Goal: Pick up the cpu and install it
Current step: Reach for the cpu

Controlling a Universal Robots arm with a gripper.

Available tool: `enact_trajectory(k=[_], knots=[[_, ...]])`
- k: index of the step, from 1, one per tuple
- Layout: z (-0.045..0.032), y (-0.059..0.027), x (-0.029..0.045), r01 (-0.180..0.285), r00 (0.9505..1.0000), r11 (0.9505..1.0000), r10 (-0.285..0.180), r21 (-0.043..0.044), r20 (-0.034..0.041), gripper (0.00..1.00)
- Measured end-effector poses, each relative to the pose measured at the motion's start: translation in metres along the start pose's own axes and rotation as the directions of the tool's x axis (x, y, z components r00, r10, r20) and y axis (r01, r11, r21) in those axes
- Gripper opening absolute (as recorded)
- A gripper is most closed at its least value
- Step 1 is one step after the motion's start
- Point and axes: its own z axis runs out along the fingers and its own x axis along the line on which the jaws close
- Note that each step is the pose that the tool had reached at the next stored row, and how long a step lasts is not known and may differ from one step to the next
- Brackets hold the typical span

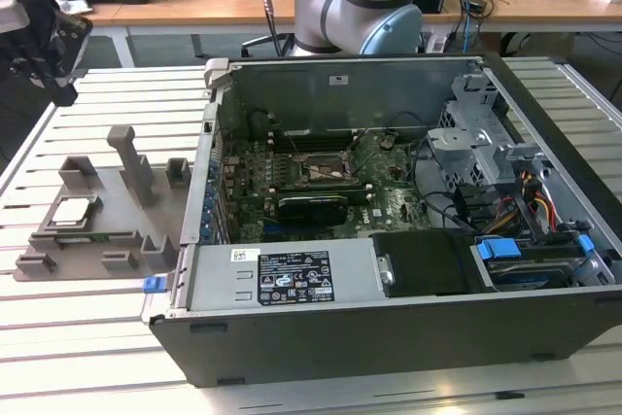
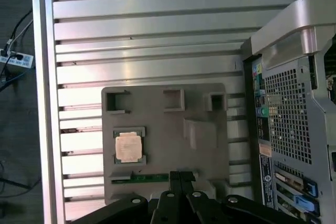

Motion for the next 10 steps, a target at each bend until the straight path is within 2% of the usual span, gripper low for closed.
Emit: enact_trajectory(k=[1,4,6,8,10], knots=[[0.0003,0.0003,0.008,0.0,1.0,1.0,0.0,-0.0001,0.0,0.11],[0.0007,0.0002,0.0194,0.0,1.0,1.0,0.0,0.0,0.0,0.11],[0.0009,-0.0001,0.0305,0.0,1.0,1.0,0.0,0.0,0.0,0.11],[0.001,-0.0004,0.0372,0.0,1.0,1.0,0.0,0.0,0.0,0.11],[0.001,-0.0011,0.047,0.0,1.0,1.0,0.0,0.0,-0.0001,0.11]])
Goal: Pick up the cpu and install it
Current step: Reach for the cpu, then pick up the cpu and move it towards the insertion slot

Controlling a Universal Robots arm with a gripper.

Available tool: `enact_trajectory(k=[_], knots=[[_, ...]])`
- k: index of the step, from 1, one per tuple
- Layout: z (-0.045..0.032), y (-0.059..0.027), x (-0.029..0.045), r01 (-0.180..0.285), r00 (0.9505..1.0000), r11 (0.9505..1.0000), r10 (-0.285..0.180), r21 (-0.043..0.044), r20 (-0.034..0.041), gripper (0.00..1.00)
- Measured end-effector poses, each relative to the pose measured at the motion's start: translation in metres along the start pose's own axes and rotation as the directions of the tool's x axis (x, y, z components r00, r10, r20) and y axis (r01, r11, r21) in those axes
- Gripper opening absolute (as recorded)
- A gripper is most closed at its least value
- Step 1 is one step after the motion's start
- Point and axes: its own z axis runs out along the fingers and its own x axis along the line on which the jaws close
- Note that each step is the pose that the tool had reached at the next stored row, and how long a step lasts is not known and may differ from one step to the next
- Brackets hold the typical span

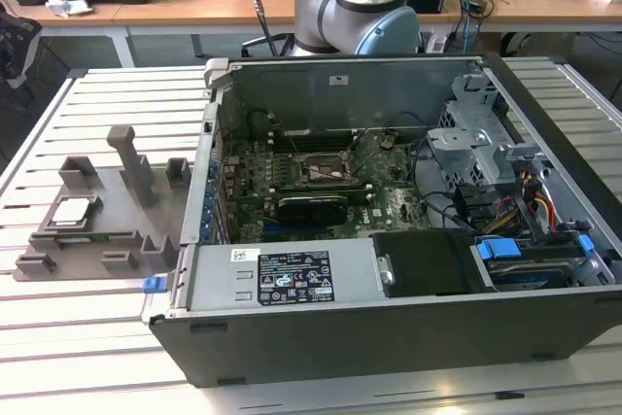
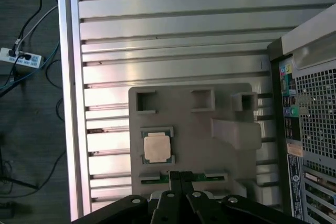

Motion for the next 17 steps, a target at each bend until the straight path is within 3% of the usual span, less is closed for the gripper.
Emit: enact_trajectory(k=[2,17], knots=[[0.0,-0.0003,0.0044,0.0,1.0,1.0,0.0,0.0,0.0,0.11],[-0.0001,-0.0004,0.005,0.0,1.0,1.0,0.0,0.0,0.0001,0.11]])
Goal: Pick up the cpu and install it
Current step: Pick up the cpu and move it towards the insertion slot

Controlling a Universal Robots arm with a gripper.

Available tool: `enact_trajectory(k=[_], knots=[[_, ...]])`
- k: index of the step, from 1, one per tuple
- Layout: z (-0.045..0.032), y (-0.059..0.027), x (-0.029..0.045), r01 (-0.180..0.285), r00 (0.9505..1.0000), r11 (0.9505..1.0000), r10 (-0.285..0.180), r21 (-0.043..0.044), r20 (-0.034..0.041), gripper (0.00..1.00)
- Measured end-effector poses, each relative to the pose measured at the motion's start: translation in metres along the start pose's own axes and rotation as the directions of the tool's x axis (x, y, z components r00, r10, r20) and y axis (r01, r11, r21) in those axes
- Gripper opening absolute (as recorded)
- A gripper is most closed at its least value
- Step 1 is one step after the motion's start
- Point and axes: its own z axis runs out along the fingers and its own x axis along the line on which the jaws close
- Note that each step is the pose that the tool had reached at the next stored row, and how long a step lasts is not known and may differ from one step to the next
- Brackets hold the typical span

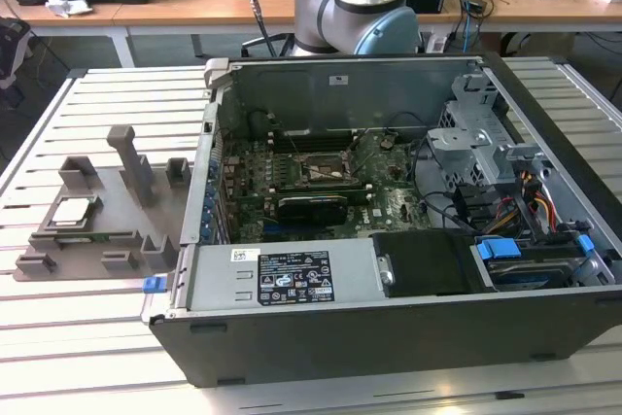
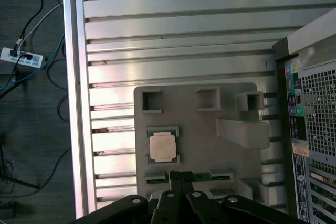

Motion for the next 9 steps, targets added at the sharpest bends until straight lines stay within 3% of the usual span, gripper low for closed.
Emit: enact_trajectory(k=[3,7,8,9], knots=[[0.0,0.0,0.0002,0.0,1.0,1.0,0.0,0.0,-0.0001,0.11],[-0.0001,0.0,0.0003,0.0,1.0,1.0,0.0,0.0,-0.0001,0.36],[0.0,0.0,0.0003,0.0,1.0,1.0,0.0,0.0,0.0,0.36],[0.0,0.0,0.0003,0.0,1.0,1.0,0.0,0.0,0.0,0.47]])
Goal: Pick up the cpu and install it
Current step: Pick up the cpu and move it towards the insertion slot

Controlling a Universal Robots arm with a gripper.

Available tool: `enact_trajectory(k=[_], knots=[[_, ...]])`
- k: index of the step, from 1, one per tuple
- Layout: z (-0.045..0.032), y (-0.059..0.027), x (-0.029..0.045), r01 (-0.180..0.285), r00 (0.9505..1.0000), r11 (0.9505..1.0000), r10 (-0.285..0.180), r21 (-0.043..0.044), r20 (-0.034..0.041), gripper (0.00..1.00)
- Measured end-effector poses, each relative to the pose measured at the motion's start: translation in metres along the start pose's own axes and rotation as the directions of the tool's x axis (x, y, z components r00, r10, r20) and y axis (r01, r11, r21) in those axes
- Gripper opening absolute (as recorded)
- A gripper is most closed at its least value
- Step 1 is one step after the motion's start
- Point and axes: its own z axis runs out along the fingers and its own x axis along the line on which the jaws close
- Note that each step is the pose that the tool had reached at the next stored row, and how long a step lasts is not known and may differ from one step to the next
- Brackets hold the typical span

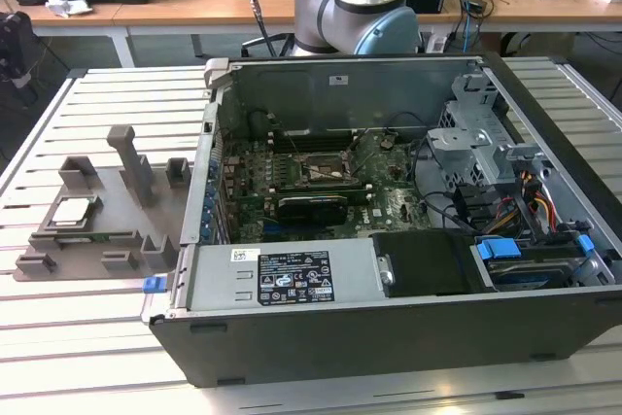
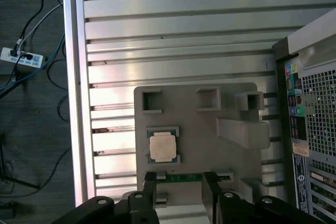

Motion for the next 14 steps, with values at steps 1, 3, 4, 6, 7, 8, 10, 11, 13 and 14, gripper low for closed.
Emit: enact_trajectory(k=[1,3,4,6,7,8,10,11,13,14], knots=[[0.0,0.0,0.0,0.0,1.0,1.0,0.0,0.0,0.0,0.47],[0.0,0.0,0.0002,0.0,1.0,1.0,0.0,0.0006,0.0,0.66],[0.0,0.0001,0.0003,0.002,1.0,0.9999,-0.002,0.0155,0.001,0.66],[0.0003,0.0005,0.0003,0.02,0.9998,0.9992,-0.02,0.0348,0.0016,0.66],[0.0009,0.0012,0.001,0.055,0.9985,0.9979,-0.055,0.0347,-0.0002,0.66],[0.0014,0.0015,0.0027,0.062,0.9981,0.9975,-0.062,0.0345,-0.0005,0.66],[0.0023,0.0011,0.0074,0.065,0.9979,0.9973,-0.065,0.0342,-0.0006,0.66],[0.0028,0.001,0.0094,0.065,0.9979,0.9973,-0.065,0.0343,-0.0006,0.66],[0.0077,0.0005,0.0126,0.066,0.9978,0.9973,-0.066,0.0342,-0.0006,0.66],[0.0109,0.0002,0.0133,0.066,0.9978,0.9973,-0.066,0.0341,-0.0006,0.66]])
